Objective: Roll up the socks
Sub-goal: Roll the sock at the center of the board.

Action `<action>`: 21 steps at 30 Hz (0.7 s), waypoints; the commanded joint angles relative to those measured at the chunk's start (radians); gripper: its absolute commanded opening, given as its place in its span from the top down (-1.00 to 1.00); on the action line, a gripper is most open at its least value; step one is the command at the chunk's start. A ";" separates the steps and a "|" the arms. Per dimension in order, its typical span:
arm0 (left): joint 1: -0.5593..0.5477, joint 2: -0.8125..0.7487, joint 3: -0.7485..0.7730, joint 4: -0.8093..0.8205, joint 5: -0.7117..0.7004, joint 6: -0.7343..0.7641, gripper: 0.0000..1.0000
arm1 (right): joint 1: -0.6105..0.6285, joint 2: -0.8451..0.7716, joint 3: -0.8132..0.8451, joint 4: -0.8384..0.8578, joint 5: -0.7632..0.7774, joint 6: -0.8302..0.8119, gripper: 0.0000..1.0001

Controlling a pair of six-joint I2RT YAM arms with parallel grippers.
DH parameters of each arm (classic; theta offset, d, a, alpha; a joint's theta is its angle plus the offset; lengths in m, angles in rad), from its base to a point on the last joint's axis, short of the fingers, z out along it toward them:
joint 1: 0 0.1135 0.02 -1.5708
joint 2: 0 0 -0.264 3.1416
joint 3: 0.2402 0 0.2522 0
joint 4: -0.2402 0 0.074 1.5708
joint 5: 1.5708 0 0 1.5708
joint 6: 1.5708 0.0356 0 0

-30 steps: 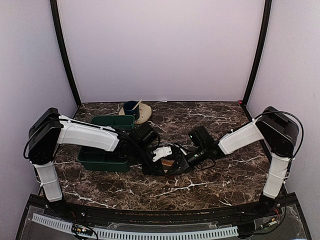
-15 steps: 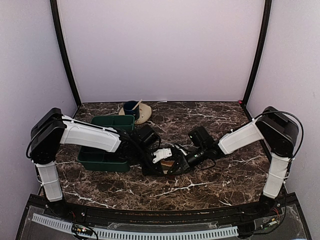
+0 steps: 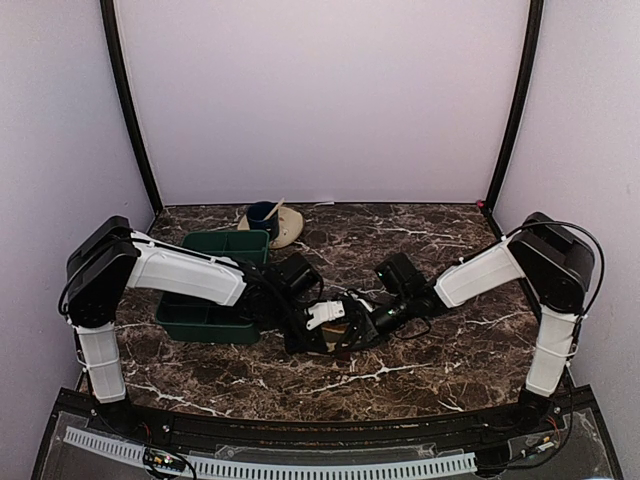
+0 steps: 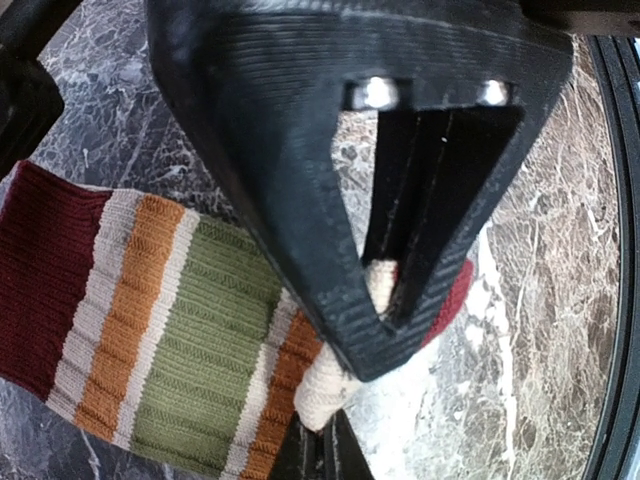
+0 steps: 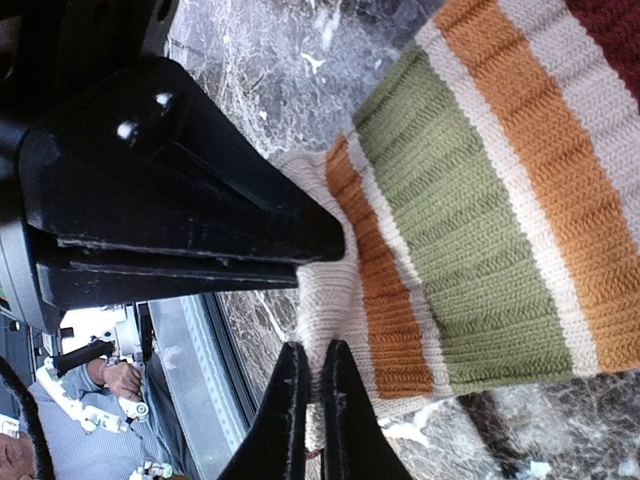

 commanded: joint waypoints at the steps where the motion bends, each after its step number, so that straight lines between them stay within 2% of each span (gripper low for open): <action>1: -0.003 0.012 0.036 -0.077 0.035 0.018 1.00 | -0.012 0.006 0.026 -0.026 0.015 -0.027 1.00; 7: 0.013 0.095 0.147 -0.211 0.095 0.022 1.00 | -0.022 -0.016 0.003 -0.040 0.057 -0.039 0.52; 12: 0.039 0.123 0.203 -0.284 0.149 0.012 1.00 | -0.036 -0.046 -0.037 -0.015 0.074 -0.030 0.27; 14: 0.051 0.123 0.209 -0.297 0.162 0.008 1.00 | -0.043 -0.056 -0.052 0.002 0.078 -0.024 0.21; 21: 0.084 0.132 0.239 -0.347 0.212 -0.005 1.00 | -0.055 -0.065 -0.089 0.020 0.092 -0.015 0.19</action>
